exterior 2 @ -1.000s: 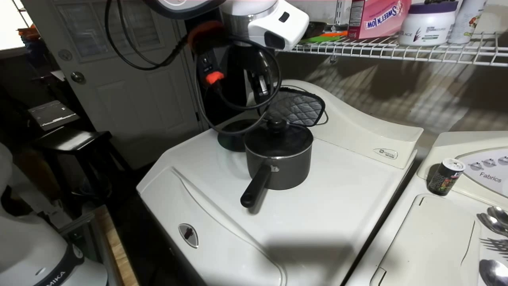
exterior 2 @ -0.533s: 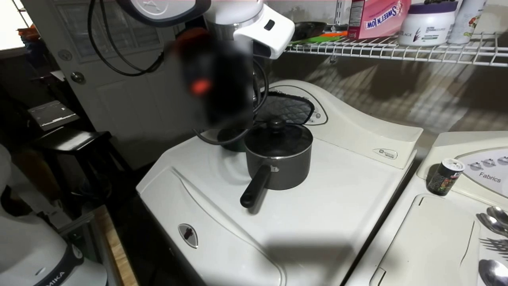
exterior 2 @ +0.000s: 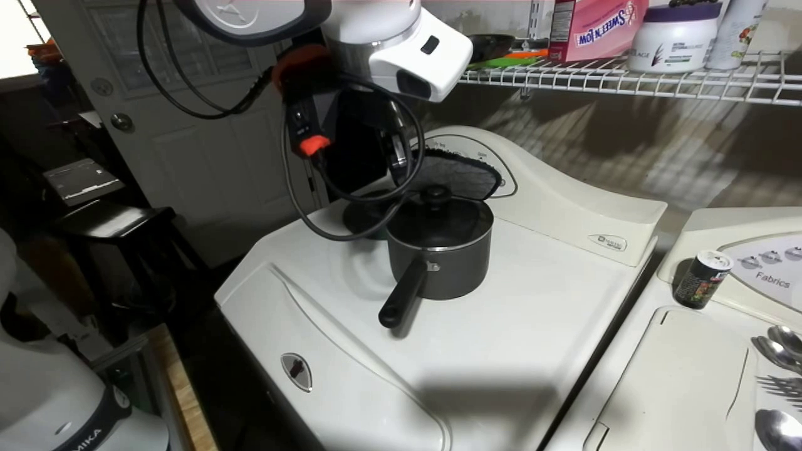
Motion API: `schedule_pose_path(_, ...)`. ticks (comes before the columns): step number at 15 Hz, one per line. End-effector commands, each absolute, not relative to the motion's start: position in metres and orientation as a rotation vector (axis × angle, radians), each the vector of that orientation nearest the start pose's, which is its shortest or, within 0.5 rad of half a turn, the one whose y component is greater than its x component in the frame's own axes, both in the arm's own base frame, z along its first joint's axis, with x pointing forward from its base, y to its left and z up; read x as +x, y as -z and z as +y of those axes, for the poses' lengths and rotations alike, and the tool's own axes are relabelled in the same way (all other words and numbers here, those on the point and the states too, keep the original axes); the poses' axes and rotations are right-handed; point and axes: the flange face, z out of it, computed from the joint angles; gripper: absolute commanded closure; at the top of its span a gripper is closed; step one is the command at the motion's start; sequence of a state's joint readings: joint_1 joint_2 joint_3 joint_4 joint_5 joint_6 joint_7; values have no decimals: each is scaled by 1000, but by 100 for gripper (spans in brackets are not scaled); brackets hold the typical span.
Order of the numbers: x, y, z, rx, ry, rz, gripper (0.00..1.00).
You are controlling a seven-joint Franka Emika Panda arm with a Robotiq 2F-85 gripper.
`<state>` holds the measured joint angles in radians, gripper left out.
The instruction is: Use the black pot holder to remove the glass lid from the pot.
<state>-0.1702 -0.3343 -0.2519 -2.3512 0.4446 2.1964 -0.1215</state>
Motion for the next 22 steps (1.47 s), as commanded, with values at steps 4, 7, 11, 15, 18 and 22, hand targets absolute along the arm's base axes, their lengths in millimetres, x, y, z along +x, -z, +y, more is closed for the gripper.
schedule_pose_path(4,435,-469,-177,-2627,335,707,97)
schedule_pose_path(7,437,-466,-177,-2628,321,722,97)
schedule_pose_path(11,438,-464,-179,-2624,310,758,97)
schedule_pose_path(15,436,-464,-181,-2590,297,854,97)
schedule_pose_path(18,439,-461,-182,-2588,284,903,97)
schedule_pose_path(22,443,-453,-181,-2617,253,969,97)
